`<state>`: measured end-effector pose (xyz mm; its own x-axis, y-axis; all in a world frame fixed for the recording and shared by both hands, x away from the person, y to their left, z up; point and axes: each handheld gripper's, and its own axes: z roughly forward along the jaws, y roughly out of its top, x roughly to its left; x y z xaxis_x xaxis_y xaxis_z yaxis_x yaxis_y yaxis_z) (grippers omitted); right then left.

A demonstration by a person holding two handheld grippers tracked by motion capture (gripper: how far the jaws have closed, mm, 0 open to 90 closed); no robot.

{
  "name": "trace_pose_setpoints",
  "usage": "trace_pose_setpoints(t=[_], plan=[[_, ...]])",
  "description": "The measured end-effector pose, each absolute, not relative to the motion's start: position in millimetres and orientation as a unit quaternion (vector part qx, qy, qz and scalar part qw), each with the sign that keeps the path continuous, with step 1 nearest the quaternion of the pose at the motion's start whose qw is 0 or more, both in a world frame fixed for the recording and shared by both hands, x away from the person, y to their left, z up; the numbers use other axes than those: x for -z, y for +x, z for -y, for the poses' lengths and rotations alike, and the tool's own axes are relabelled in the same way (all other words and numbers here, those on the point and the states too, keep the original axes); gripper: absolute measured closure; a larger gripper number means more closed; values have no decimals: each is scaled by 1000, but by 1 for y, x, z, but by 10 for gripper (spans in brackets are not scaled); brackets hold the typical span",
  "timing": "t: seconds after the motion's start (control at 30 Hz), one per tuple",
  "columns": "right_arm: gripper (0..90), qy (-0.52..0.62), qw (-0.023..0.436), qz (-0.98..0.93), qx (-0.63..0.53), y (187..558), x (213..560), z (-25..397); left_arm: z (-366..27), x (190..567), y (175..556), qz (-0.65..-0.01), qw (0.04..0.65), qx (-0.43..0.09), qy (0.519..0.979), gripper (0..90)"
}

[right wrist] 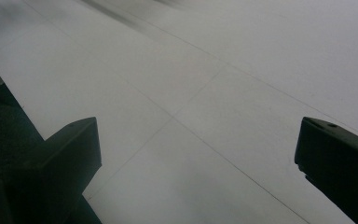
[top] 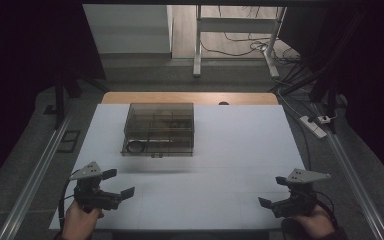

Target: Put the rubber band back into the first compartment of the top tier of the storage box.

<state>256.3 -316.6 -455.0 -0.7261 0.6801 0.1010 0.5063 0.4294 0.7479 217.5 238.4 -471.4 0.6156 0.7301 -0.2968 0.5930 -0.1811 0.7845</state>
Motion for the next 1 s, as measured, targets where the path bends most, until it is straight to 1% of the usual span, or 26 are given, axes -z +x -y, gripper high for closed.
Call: trace_pose_setpoints(t=[0.33, 1.0], plan=[[2, 354, 109, -838, -400, 256, 455, 317, -247, 474, 206, -445, 457, -95, 765, 0], [2, 354, 109, -839, -400, 256, 455, 316, -265, 479, 190, -469, 446, -113, 753, 0]])
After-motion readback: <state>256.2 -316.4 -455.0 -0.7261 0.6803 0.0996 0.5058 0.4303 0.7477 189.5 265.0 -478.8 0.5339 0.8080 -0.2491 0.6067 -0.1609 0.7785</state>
